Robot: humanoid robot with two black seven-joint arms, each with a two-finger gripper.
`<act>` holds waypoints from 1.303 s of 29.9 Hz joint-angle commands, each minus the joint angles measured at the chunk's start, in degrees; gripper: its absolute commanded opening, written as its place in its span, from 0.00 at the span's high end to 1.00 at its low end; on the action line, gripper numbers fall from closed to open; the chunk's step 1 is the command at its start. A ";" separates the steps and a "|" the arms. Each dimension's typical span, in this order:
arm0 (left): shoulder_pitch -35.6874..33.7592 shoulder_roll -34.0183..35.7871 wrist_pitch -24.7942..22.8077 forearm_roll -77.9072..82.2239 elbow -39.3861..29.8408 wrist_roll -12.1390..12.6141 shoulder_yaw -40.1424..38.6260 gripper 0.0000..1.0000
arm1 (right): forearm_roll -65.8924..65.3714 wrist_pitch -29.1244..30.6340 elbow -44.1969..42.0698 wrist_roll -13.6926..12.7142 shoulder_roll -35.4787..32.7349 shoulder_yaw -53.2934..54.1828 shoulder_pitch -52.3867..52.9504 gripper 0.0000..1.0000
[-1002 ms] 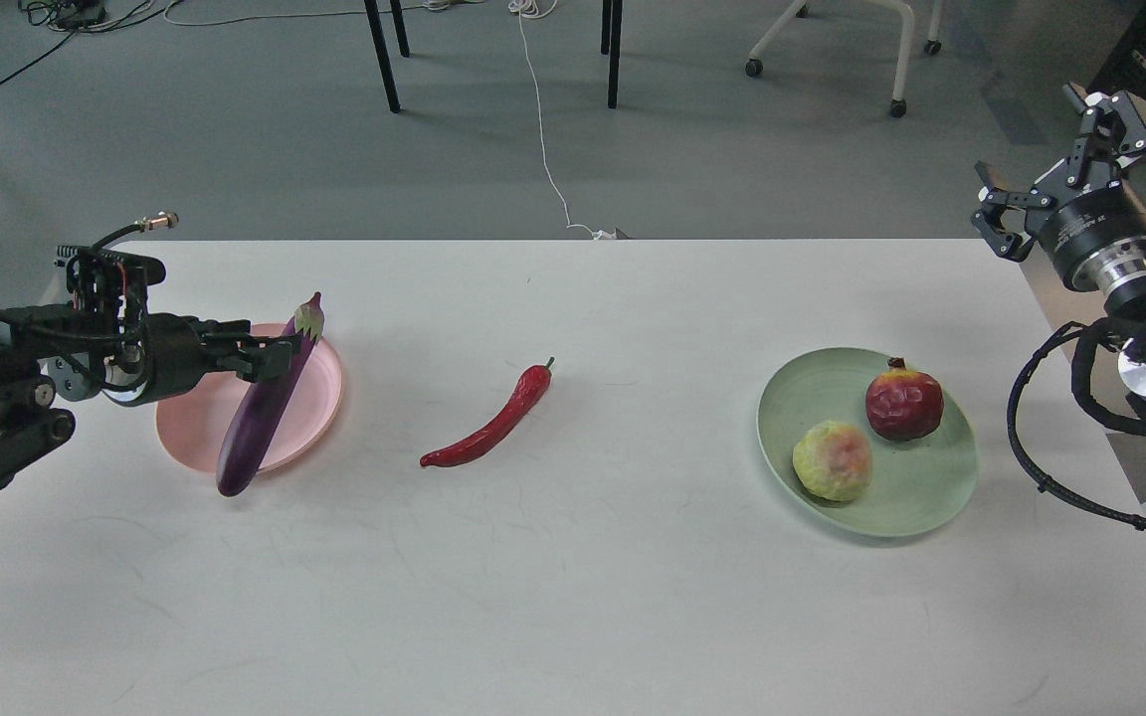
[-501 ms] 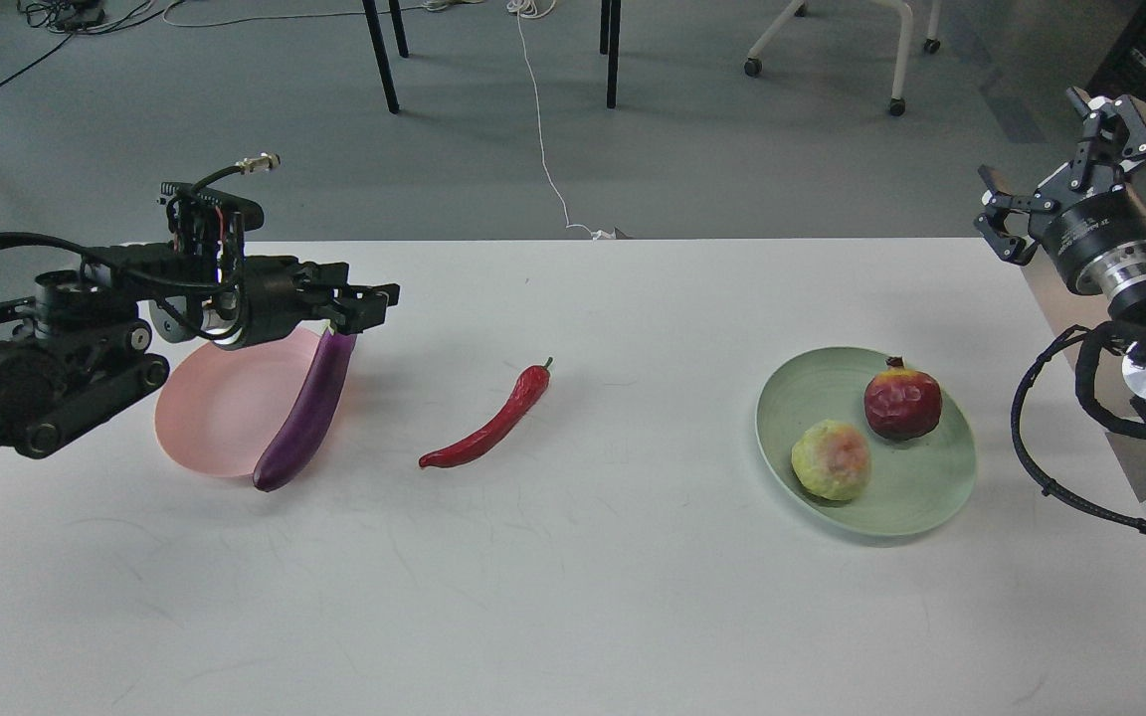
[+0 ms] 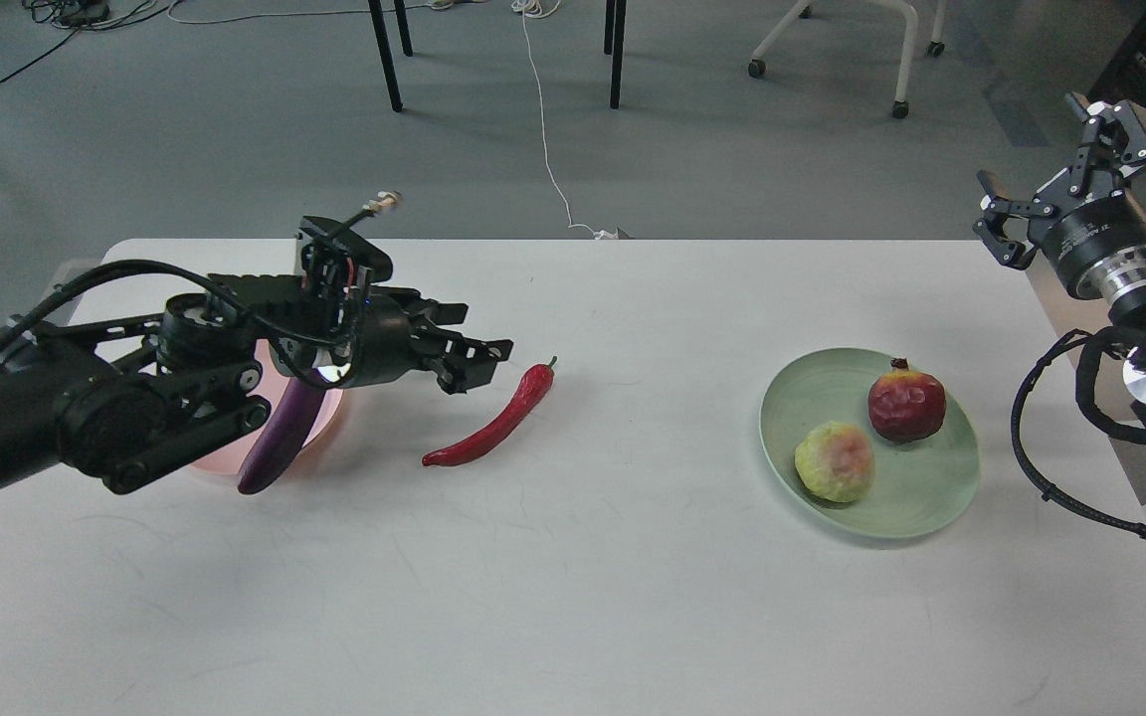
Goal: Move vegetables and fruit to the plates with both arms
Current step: 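Move the left gripper to the red chili pepper and grasp it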
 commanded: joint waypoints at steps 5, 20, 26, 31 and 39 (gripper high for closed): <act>0.34 -5.63 -0.02 1.44 2.13 1.04 4.21 0.28 | 0.00 0.11 0.01 -0.02 -0.41 0.00 -0.07 0.01; 2.36 -6.25 0.06 3.19 6.97 0.86 5.09 0.40 | 0.00 0.11 -0.08 -0.02 0.03 0.00 -0.51 0.01; 2.36 -6.07 -0.02 3.55 6.97 0.86 5.18 0.50 | 0.00 0.11 -0.08 -0.02 0.03 0.00 -0.51 0.01; 2.53 -5.99 -0.02 3.55 7.15 0.95 5.18 0.65 | 0.00 0.11 -0.08 -0.02 0.03 0.00 -0.51 0.01; 2.71 -5.90 -0.02 3.55 7.77 0.95 6.23 0.74 | 0.00 0.11 -0.08 -0.02 0.12 0.00 -0.51 0.01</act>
